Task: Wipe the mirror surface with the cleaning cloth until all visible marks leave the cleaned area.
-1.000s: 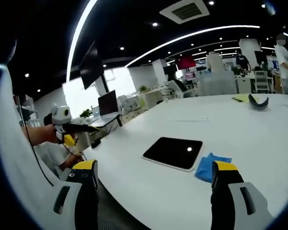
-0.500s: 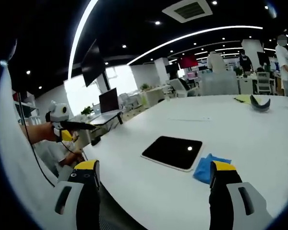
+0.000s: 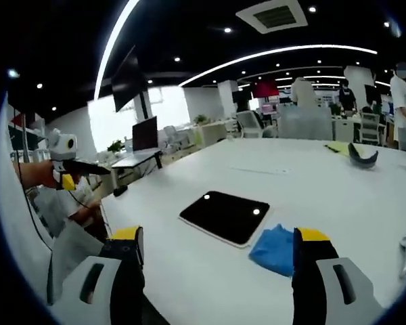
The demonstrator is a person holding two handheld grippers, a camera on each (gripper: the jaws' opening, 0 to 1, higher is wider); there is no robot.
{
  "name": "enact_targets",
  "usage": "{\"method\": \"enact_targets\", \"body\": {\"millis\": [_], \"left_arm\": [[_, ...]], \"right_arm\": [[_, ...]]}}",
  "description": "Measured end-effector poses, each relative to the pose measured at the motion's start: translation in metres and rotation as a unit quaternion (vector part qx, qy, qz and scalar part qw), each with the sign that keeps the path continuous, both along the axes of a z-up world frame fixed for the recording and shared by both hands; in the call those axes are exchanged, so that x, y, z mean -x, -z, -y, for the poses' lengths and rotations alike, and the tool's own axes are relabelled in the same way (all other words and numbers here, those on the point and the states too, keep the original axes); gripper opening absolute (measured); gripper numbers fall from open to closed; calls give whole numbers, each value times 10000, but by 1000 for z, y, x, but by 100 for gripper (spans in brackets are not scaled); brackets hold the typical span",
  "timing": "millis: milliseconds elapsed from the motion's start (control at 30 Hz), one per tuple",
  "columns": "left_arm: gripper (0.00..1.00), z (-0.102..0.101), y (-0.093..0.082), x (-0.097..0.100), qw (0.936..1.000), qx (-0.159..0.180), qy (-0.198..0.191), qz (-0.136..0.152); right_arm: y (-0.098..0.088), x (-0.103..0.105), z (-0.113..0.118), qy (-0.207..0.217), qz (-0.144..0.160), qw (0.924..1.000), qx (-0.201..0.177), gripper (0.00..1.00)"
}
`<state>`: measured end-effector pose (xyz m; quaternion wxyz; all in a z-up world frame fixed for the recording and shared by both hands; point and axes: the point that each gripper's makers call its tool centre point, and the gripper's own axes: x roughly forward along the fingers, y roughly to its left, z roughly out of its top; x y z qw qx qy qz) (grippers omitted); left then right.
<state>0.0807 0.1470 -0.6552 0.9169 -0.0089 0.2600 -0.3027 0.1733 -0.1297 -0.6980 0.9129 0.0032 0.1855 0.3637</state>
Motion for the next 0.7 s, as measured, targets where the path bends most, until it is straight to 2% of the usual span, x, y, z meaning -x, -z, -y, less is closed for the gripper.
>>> {"method": "enact_targets", "body": {"millis": [100, 200, 300, 433, 467, 500, 567, 633, 700], "left_arm": [[99, 4, 0, 1, 10000, 19, -61, 9], [99, 10, 1, 3, 9999, -47, -96, 9], [99, 17, 0, 5, 9999, -60, -125, 17], [99, 28, -3, 9, 9998, -92, -138, 57], [99, 30, -3, 10, 9998, -93, -142, 57], [99, 32, -3, 11, 9998, -107, -146, 53], [99, 35, -3, 13, 9998, -137, -161, 38], [99, 37, 1, 17, 9997, -170, -173, 23], [99, 35, 7, 20, 9995, -211, -247, -51]], "right_arm": [[-2, -11, 1, 85, 32, 9995, -300, 84], [8, -22, 7, 89, 165, 9998, 32, 82], [17, -31, 10, 53, 63, 10000, -1, 80], [28, -41, 16, 7, 108, 9998, 170, 76], [31, -45, 18, 13, 111, 9998, 171, 73], [33, -47, 20, 9, 95, 9998, 159, 66], [35, -54, 26, 79, 221, 9994, 267, 57], [42, -61, 29, 93, 223, 9992, 331, 58], [51, -64, 29, 21, 99, 9994, 321, 57]]}}
